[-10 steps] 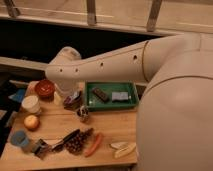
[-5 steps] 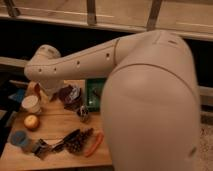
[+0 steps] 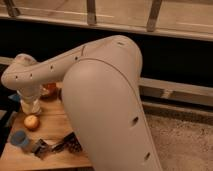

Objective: Place apple in plastic cup

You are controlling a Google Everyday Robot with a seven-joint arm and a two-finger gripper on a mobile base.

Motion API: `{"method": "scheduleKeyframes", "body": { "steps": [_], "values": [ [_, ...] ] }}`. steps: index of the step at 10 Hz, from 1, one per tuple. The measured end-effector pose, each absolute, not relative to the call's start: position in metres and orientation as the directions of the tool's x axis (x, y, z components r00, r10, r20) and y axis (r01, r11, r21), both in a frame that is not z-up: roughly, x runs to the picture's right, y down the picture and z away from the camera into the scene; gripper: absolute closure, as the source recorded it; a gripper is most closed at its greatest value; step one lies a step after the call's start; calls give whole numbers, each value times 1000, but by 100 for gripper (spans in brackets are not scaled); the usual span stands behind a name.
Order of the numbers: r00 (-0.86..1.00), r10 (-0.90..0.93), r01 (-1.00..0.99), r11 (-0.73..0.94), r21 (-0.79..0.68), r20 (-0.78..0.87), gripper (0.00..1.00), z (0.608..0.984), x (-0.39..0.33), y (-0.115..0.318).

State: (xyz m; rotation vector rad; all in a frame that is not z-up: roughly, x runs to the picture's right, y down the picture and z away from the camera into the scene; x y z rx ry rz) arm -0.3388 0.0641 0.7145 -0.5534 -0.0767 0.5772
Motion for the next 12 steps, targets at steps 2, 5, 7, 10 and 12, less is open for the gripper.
{"method": "scheduleKeyframes", "body": {
  "steps": [2,5,7,10,12],
  "values": [
    [878,476,-417,709,-569,-52,22,714,-359,86],
    [881,470,-411,710,-572,-50,22,715,-359,87],
    [880,473,-401,696,-596,-39,22,718,-363,89],
    [852,523,-399,607,-687,-33,22,755,-356,110],
    [828,560,-398,551,-734,-29,22,773,-350,118]
  ]
}}
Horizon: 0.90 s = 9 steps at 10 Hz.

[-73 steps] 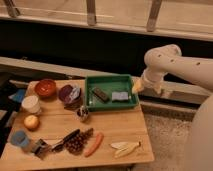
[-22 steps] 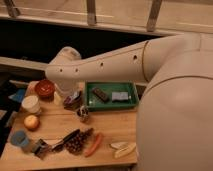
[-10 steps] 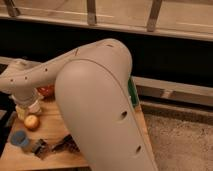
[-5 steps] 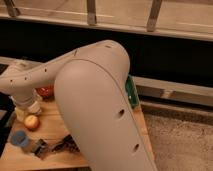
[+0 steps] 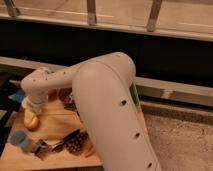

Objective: Place apple in plastic cup

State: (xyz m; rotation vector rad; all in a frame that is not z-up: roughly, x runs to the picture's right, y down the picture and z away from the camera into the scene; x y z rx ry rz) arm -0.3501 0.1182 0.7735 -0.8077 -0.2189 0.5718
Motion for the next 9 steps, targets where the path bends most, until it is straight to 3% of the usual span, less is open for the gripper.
{"method": "scheduleKeyframes", "body": {
  "steps": [9],
  "values": [
    [793,609,-383,507,-772,6,22,797,-364,118]
  ]
}}
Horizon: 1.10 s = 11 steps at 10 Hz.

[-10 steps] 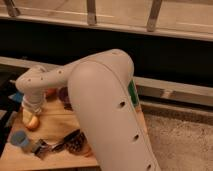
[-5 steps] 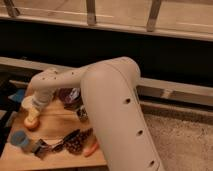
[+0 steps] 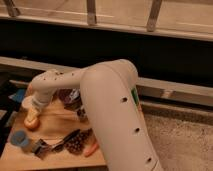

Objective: Place apple in plastic cup

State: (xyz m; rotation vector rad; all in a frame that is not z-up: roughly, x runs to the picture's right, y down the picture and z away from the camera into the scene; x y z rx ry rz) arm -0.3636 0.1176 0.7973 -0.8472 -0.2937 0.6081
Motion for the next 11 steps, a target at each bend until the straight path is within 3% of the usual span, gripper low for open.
{"method": "scheduleKeyframes", "body": {
  "steps": [11],
  "values": [
    [801,597,-324,486,-812,38,22,813,-409,140]
  ]
}}
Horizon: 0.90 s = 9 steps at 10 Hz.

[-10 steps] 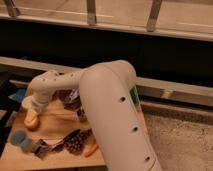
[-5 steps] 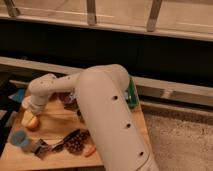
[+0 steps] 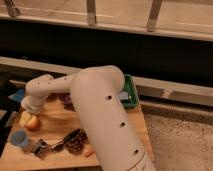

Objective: Place apple in plastic cup

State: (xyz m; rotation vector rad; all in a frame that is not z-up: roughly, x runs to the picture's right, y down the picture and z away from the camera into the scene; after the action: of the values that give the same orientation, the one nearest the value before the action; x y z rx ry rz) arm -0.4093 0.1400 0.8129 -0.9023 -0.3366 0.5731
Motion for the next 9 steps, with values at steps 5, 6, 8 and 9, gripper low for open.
{"method": "scheduleKeyframes", "body": {
  "steps": [5,6,8,9],
  "values": [
    [813,582,-323,463,-825,8,22,824,-415,159],
    [814,582,-324,461,-826,5,23,825,-415,160],
    [810,586,-342,467,-815,-4,40,827,-418,163],
    [810,586,-348,474,-809,-6,48,827,-420,165]
  ]
}}
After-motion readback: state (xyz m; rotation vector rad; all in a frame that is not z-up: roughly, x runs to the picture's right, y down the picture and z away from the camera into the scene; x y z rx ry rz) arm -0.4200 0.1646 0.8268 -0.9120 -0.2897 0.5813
